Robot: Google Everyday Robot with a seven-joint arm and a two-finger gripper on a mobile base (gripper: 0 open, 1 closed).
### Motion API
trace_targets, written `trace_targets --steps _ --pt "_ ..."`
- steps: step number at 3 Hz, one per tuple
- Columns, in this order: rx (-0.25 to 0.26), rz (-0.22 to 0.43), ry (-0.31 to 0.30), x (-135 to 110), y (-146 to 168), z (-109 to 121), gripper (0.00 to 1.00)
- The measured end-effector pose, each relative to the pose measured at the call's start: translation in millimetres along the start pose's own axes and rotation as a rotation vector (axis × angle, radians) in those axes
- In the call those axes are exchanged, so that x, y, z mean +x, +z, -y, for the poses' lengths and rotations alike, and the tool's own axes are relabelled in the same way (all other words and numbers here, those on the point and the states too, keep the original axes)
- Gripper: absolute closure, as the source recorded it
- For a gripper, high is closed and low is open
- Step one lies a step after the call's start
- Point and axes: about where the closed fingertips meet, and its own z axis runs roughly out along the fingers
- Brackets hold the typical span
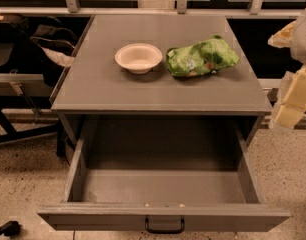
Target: Place green rice chip bag into top drawer
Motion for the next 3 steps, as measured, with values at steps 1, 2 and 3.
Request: trace_targets --steps 1,2,3 --pt "0.008 0.008 -0.001 -2 -2 10 0.0" --pt "0.006 0.011 -0.004 -7 -1 26 0.0" --pt "-0.001 0.009 -0.005 -11 1 37 0.0"
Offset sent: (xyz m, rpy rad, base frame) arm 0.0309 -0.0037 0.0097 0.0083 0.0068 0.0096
